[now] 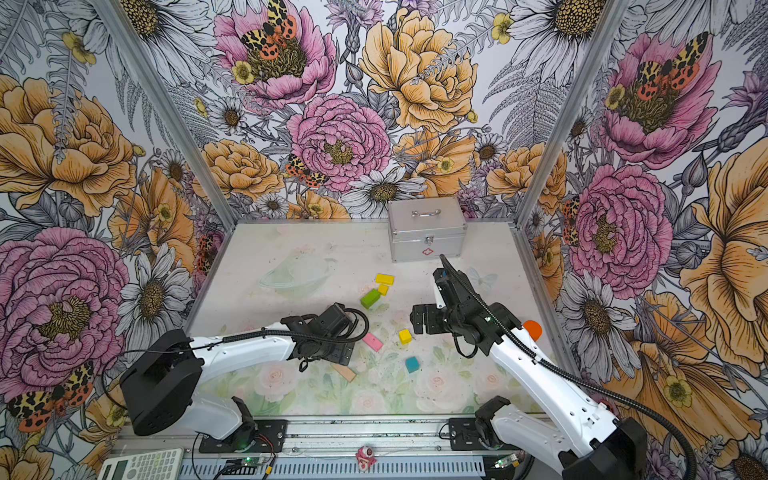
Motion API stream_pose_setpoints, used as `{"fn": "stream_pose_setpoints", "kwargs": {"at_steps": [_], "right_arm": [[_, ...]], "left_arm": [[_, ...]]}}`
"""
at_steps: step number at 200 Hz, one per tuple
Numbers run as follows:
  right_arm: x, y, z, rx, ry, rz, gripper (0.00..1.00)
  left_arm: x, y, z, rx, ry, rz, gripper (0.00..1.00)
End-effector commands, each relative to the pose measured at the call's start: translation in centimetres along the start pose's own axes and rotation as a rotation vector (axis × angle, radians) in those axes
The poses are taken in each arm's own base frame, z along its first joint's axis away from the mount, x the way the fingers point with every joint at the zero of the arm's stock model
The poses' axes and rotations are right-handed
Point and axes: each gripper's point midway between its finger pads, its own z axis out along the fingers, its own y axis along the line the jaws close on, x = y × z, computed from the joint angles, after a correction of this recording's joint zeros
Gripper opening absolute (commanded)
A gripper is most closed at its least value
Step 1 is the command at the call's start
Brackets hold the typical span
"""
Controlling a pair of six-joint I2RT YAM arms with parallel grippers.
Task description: Build the wood block tower
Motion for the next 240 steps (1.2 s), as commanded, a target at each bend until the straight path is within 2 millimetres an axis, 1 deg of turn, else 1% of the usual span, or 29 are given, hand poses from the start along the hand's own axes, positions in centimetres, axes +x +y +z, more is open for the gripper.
{"fn": "stream_pose_setpoints", "kwargs": {"at_steps": [1, 83, 123, 154, 240], "right_arm": [[0.12, 0.12, -0.21, -0.004, -0.011, 0.004, 1.0], [0.15, -0.01, -0.04, 0.004, -0.007, 0.006, 1.0], [0.15, -0.01, -0.01, 0.005, -0.006, 0.008, 1.0], [0.24, -0.07, 0.13, 0.007, 0.0, 0.008, 1.0], [0.15, -0.01, 0.29, 0.007, 0.005, 0.006, 1.0]], "left_arm": [[0.23, -0.63, 0.31, 0.026, 0.004, 0.021, 0.97], [0.71, -0.47, 0.3, 0.027, 0.009, 0.021, 0.96], [0.46, -0.43, 0.2, 0.026, 0.002, 0.019, 0.95], [0.57, -0.43, 0.29, 0.026, 0.007, 0.021, 0.89], [0.82, -0.44, 0.27, 0.028, 0.011, 0.013, 0.89]]}}
